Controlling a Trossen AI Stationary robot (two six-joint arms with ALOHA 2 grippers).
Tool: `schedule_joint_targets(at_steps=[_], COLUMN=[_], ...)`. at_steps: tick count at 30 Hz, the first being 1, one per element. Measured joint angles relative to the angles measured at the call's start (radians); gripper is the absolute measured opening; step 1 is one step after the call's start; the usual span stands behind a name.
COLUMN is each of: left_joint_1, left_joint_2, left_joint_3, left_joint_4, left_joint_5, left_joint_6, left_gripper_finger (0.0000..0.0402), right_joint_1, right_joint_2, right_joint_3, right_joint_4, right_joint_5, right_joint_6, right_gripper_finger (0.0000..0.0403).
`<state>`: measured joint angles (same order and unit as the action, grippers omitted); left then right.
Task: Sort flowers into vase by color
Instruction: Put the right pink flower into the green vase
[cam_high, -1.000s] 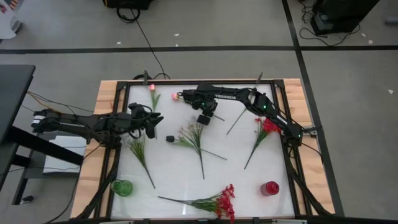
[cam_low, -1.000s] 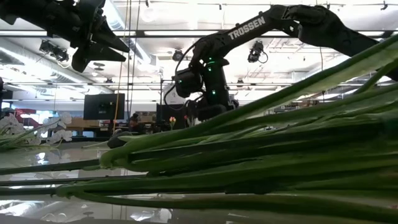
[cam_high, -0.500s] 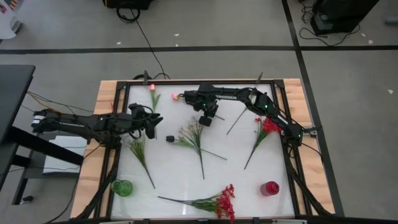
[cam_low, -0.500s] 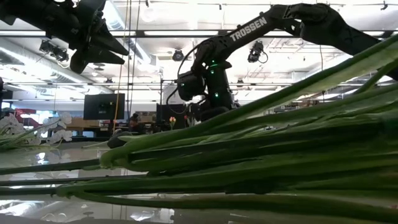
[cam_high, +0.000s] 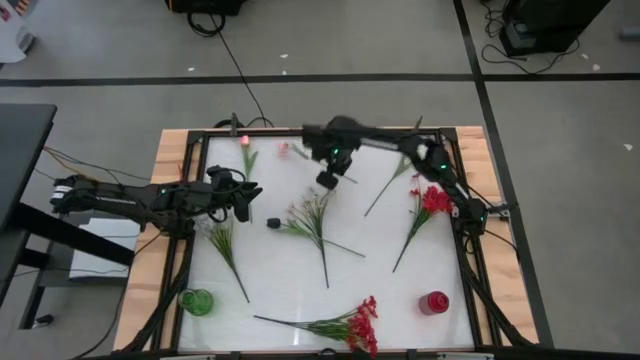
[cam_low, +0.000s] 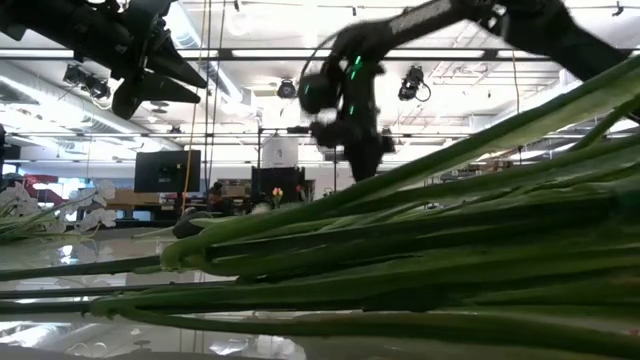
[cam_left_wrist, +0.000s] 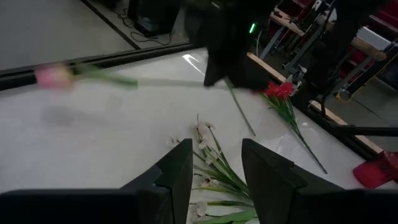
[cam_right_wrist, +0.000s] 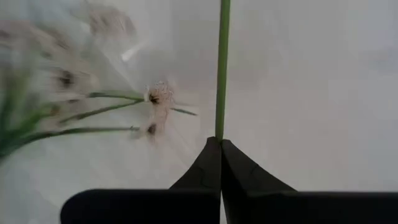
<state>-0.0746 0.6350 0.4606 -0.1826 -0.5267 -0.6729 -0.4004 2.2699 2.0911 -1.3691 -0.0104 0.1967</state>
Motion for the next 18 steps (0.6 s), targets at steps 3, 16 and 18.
schedule_joint_targets(at_steps=[3,16,18], left_joint_1=[0.0,0.029,0.032], left_joint_2=[0.0,0.101,0.132], left_joint_3=[0.0,0.0,0.0], left_joint_4=[0.021,0.526,0.67], left_joint_5=[-0.016,-0.093,-0.092], left_joint_6=[-0.032,0.217,0.303], left_gripper_finger=[0.0144,0.0189,0.0209], right_joint_1=[-0.009,0.09,0.125], right_joint_2=[-0.075,-0.353,-0.367], right_joint_3=[-0.002,0.001,0.001], right_joint_4=[0.056,0.433,0.478], right_joint_5=[-0.024,-0.12,-0.094], right_joint_6=[0.021,-0.013,-0.02], right_gripper_finger=[0.0003,0.0002,0.0002])
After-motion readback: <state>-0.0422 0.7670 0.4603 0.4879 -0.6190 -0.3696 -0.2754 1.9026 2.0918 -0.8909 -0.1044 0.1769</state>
